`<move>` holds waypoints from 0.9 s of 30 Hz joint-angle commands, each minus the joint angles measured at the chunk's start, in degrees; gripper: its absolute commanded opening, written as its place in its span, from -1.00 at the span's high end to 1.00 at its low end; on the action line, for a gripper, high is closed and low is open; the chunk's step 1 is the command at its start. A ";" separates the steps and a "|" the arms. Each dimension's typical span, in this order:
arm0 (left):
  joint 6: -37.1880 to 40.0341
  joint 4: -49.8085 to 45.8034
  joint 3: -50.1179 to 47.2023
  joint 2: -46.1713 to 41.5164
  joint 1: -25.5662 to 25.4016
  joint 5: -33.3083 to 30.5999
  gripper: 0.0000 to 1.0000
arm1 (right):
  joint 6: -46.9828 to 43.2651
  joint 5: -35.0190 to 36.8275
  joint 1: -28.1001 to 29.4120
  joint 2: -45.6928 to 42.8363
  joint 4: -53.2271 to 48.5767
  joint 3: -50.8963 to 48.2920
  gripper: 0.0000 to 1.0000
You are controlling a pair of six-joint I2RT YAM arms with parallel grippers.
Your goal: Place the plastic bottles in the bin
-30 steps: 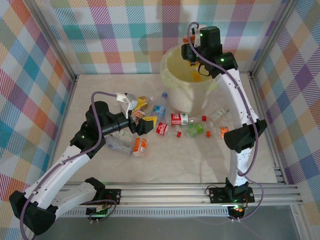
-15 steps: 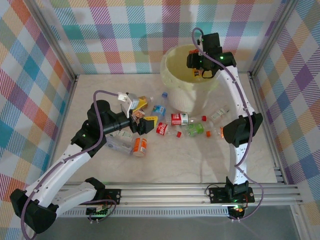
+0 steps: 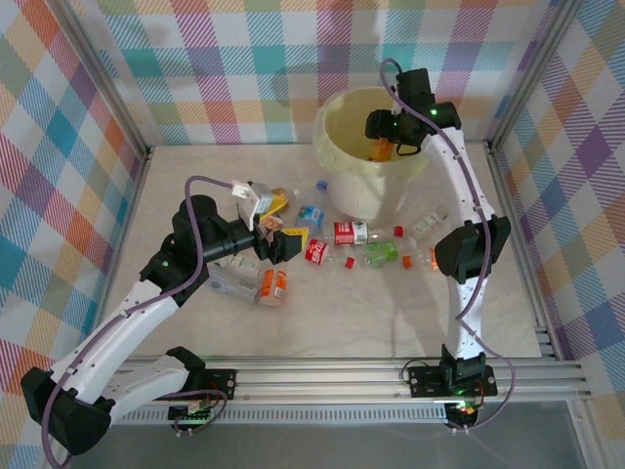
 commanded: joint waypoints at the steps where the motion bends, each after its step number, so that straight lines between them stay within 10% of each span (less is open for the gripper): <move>1: -0.07 0.87 2.06 0.12 -0.64 0.83 -1.00 | 0.48 -1.32 -0.17 -1.09 -0.38 2.35 -0.49; 27: 1.41 -1.95 3.57 -1.06 -0.55 1.69 -1.00 | -7.48 -14.24 2.43 -32.07 14.20 -27.38 -0.59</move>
